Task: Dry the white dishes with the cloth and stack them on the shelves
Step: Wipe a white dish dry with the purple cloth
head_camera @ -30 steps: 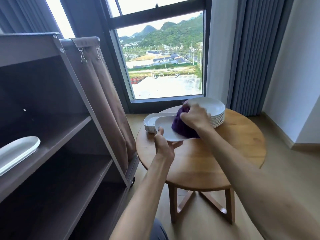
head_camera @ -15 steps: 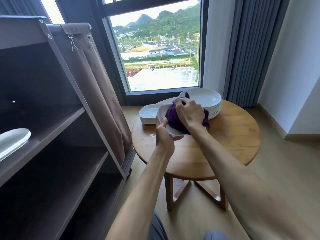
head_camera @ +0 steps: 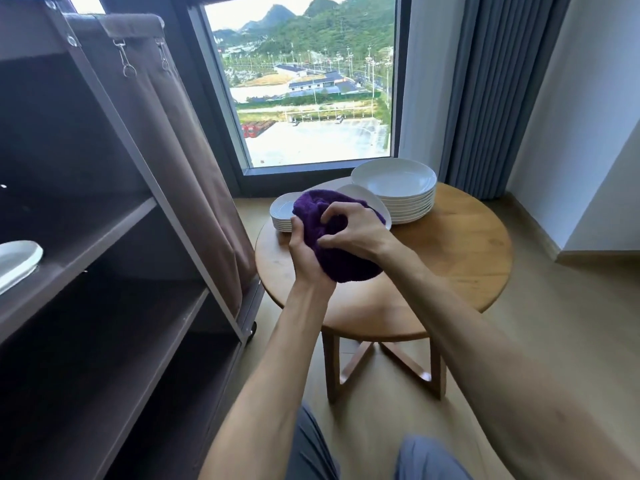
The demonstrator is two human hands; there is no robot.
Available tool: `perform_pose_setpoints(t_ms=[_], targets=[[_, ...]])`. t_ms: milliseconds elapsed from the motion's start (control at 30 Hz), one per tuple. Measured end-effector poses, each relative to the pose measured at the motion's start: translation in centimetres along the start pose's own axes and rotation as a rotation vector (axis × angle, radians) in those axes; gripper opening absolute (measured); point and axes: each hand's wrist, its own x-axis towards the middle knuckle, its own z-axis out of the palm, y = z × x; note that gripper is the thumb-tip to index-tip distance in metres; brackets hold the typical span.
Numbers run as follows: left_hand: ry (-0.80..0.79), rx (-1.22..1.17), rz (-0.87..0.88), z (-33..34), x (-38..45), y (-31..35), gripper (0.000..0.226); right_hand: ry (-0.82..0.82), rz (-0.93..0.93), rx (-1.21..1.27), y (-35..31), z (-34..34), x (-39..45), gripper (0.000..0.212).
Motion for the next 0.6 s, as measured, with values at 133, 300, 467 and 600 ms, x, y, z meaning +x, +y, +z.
perform_pose_setpoints(t_ms=[133, 300, 467, 600], targets=[[0.069, -0.039, -0.004, -0.4, -0.1, -0.3, 0.057, 0.198, 0.133, -0.085, 0.8, 0.4, -0.2, 0.033], [0.092, 0.016, 0.085, -1.4, -0.8, 0.7, 0.043, 0.380, 0.221, -0.141, 2.1, -1.5, 1.5, 0.042], [0.076, 0.047, 0.158, -1.0, -1.6, 1.9, 0.039, 0.355, 0.295, 0.115, 2.1, -3.9, 2.7, 0.055], [0.135, -0.097, 0.110, 0.5, -1.1, 2.0, 0.043, -0.042, 0.250, 0.973, 1.9, -3.3, 1.8, 0.046]])
